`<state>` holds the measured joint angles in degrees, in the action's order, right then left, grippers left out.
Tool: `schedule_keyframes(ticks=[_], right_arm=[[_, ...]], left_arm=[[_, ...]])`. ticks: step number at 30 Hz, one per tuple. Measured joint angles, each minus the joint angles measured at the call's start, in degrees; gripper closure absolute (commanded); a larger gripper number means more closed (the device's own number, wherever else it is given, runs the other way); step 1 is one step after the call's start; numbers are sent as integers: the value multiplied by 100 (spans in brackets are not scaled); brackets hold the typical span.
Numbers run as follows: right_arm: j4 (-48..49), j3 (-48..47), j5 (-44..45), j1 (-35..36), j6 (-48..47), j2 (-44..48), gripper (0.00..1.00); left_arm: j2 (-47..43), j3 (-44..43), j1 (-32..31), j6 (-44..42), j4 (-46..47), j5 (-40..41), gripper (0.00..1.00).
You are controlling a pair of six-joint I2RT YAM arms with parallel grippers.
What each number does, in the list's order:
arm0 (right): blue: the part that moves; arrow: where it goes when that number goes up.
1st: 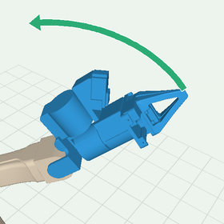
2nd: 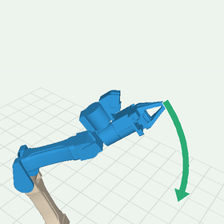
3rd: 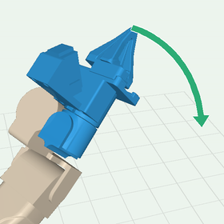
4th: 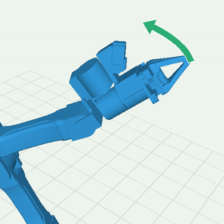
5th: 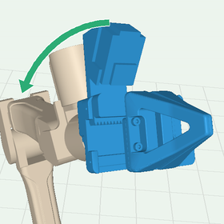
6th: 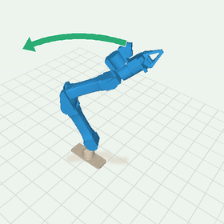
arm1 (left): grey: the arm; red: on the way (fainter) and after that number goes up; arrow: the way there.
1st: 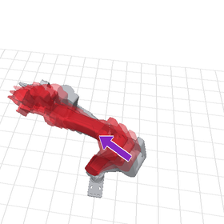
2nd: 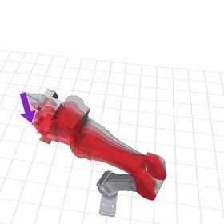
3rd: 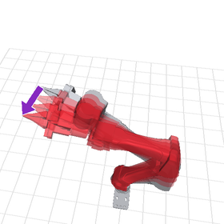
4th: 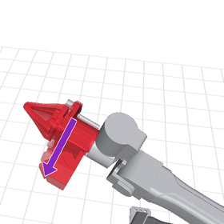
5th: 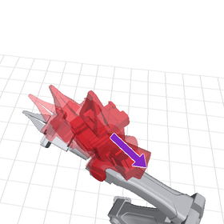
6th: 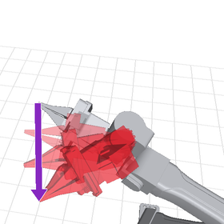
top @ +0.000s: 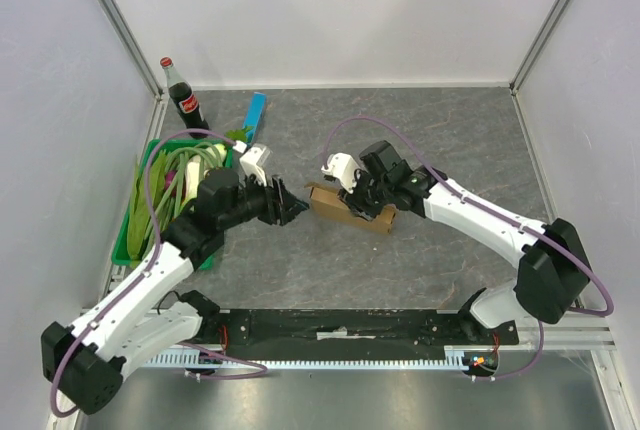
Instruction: Fold the paper box
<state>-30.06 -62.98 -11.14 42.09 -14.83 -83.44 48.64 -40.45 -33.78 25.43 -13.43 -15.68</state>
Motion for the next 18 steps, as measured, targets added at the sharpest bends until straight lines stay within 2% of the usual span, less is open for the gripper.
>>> schedule_keyframes(ticks=[2, 4, 7, 12, 16, 18], right_arm=[[-4, -17, -133, -70, -17, -28, 84], [-20, -57, -243, -127, -20, -70, 84], [-39, -131, -402, -197, -20, -155, 85], [-46, -173, -662, -337, -26, -210, 85], [-74, -223, -868, -476, -39, -269, 89], [-109, -271, -960, -538, -42, -317, 89]], left_arm=[[249, -39, 341, -33, 227, -354, 48], [481, -42, 588, -74, 345, -595, 41], [667, -96, 678, -310, 330, -743, 40], [1307, -968, 678, -1156, -52, -750, 52], [1799, -1471, 697, -1976, -229, -737, 52], [1961, -1558, 734, -2245, -400, -761, 48]])
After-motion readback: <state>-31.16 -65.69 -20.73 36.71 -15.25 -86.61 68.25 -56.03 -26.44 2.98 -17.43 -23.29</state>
